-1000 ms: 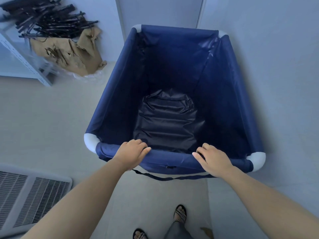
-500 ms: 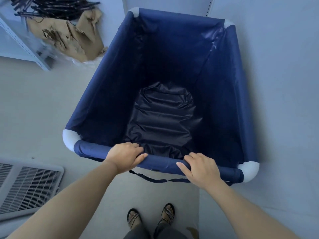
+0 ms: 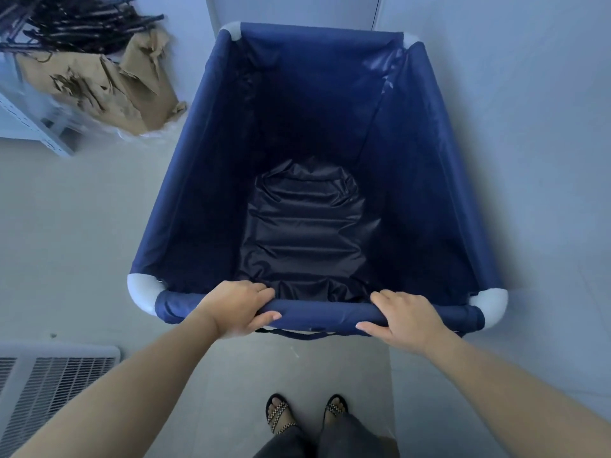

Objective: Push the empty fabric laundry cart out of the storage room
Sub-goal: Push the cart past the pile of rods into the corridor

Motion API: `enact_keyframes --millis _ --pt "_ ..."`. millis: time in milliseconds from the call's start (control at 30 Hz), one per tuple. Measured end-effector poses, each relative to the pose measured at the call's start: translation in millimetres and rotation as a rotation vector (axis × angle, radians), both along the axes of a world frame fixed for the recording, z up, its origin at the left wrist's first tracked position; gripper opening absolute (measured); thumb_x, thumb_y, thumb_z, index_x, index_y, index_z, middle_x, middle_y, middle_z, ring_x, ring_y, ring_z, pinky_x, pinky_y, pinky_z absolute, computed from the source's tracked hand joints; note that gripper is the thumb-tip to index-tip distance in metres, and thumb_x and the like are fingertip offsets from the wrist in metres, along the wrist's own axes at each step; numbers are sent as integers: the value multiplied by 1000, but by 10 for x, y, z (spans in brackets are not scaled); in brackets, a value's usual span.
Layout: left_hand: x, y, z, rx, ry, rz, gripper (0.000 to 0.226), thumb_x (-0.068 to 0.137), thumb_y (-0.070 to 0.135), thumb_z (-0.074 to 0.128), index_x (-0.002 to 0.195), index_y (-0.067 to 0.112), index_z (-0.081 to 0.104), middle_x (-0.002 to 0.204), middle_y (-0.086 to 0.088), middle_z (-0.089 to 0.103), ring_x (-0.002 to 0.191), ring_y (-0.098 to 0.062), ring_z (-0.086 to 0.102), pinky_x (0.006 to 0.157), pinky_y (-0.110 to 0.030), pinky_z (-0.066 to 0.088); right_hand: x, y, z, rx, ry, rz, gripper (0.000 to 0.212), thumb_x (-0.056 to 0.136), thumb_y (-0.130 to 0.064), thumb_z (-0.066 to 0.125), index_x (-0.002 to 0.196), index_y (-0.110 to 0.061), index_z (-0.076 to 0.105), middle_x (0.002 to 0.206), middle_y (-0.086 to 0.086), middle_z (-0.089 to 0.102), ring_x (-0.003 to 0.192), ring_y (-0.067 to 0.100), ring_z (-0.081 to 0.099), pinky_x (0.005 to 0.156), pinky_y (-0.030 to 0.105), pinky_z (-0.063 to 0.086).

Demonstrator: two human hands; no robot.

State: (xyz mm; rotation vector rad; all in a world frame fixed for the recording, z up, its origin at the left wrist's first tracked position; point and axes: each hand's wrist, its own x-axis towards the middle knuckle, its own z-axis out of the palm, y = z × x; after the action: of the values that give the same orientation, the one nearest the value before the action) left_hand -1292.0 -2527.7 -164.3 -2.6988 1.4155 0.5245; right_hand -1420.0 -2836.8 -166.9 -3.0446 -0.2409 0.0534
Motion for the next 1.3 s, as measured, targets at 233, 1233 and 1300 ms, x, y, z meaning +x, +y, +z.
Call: enact_keyframes --millis 233,1233,1300 --pt "11 -12 1 -7 36 -27 44 94 56 24 104 21 48 101 3 58 89 -19 54 68 -28 33 -9 70 -29 -66 -75 -5 54 75 -69 37 62 -18 50 53 -9 44 40 12 49 35 23 20" --pt "152 -25 28 38 14 -48 40 94 55 23 103 24 45 98 7 55 85 -15 50 65 -27 34 33 89 -63 3 152 -95 71 73 -78 19 86 -16 50 79 -4 50 70 19 55 52 30 33" --pt "152 -26 22 38 13 -48 41 93 56 23 103 24 45 98 7 55 85 -16 50 65 -27 34 28 88 -59 11 147 -93 70 73 -78 20 87 -16 50 80 -2 53 70 19 55 51 30 35"
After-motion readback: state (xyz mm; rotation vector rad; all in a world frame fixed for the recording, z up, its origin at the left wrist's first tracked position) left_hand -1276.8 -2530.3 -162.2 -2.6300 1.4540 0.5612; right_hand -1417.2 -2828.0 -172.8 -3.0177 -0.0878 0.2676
